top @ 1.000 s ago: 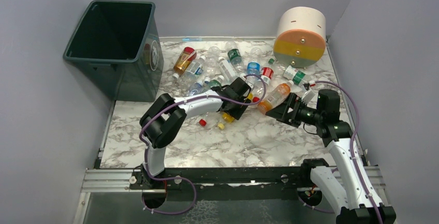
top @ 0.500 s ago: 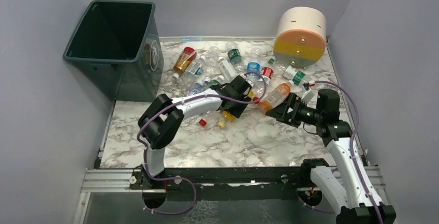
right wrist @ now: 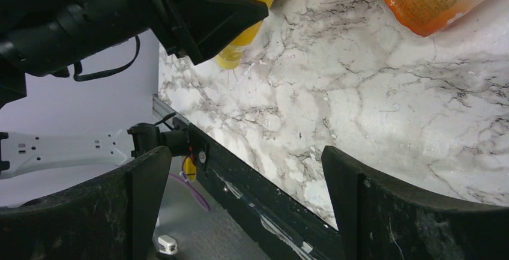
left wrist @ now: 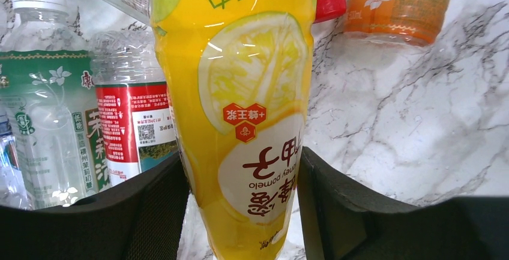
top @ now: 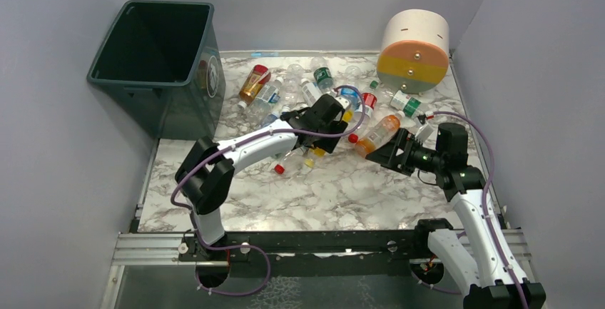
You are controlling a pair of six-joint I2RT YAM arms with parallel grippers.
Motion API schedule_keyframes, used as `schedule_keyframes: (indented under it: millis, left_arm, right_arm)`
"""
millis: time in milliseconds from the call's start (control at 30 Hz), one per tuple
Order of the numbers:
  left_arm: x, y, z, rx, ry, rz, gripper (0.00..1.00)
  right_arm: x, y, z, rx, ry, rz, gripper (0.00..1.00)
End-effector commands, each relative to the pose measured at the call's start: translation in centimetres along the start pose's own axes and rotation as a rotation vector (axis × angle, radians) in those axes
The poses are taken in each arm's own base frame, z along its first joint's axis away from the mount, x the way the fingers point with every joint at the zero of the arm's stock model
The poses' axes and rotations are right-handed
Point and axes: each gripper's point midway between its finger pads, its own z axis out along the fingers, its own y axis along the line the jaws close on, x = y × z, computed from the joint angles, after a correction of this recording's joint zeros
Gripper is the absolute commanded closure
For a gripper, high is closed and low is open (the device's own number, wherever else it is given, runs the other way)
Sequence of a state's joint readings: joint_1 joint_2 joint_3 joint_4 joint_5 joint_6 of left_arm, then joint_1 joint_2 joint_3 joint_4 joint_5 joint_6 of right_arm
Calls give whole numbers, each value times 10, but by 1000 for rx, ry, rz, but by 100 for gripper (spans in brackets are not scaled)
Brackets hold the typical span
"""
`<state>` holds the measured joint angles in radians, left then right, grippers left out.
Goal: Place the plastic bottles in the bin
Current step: Pick up the plastic bottle at the center of the board.
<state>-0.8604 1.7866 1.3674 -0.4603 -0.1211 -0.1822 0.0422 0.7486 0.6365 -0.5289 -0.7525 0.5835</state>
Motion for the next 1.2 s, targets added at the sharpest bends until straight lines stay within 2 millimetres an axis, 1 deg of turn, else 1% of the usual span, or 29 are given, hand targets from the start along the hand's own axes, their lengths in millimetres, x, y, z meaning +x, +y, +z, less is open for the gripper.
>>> schedule_keyframes:
  millis: [0, 67, 100, 200, 433, 1167]
  left_arm:
    - [-18, -3, -25, 0, -75, -36, 39]
    - [-19, -3, -25, -1, -80, -40, 39]
    - [-24, -3, -34, 4, -103, -43, 39]
    - [-32, -2, -42, 4, -130, -43, 39]
    - [-50, 0, -53, -4, -176, -39, 39]
    - [-123, 6, -92, -49, -324, -11, 39]
  right_arm:
    - [0, 8, -4, -23, 5, -39, 1]
    - [0, 7, -4, -17, 10, -34, 1]
    - [1, 6, -3, -16, 12, -32, 1]
    - [1, 6, -2, -22, 17, -27, 1]
    - [-1, 8, -2, -26, 16, -26, 0]
    - [-2, 10, -3, -26, 15, -24, 1]
